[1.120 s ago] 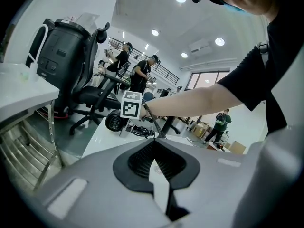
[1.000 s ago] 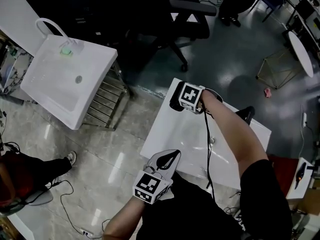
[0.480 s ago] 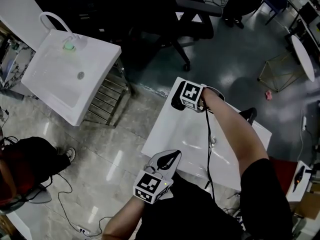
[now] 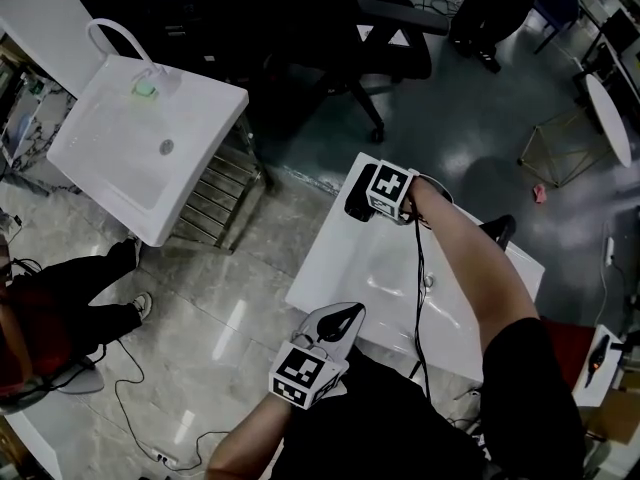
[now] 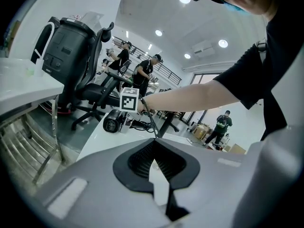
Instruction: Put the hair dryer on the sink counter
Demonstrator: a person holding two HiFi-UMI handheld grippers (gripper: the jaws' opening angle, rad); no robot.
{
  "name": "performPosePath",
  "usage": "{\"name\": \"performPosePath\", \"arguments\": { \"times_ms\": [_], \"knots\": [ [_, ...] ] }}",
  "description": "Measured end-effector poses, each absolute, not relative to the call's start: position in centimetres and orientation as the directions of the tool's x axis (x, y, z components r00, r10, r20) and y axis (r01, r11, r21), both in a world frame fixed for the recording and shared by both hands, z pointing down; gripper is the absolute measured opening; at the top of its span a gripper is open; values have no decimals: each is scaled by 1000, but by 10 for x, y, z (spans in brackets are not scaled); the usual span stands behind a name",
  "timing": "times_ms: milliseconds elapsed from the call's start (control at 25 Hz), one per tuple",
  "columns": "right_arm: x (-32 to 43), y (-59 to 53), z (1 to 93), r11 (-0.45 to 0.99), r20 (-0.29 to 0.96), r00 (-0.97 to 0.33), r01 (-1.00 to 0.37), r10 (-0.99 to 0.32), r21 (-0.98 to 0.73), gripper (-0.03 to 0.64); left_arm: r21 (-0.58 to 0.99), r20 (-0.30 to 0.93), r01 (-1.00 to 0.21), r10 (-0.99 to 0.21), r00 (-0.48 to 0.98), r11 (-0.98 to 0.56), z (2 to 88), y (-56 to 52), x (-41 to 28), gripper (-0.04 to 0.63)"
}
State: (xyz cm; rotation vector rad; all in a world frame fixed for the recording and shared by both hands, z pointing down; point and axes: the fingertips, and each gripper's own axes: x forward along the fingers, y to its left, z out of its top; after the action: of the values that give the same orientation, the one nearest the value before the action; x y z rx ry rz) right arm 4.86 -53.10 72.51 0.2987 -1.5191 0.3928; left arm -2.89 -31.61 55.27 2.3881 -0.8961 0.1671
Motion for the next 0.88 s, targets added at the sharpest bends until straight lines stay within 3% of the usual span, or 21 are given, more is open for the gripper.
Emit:
{"name": "performPosePath", "arguments": {
  "times_ms": [400,880],
  "knots": [
    [47,-532,723,876,999,-54,-482,-1,-25,212,469,303,-638,-568,766,-611,550,-303,-33,3],
    [52,-511,666,830,977,-113,-551,-182,91,222,425,266,-627,-572,776,-653,532,-278,-48,3]
  ]
}}
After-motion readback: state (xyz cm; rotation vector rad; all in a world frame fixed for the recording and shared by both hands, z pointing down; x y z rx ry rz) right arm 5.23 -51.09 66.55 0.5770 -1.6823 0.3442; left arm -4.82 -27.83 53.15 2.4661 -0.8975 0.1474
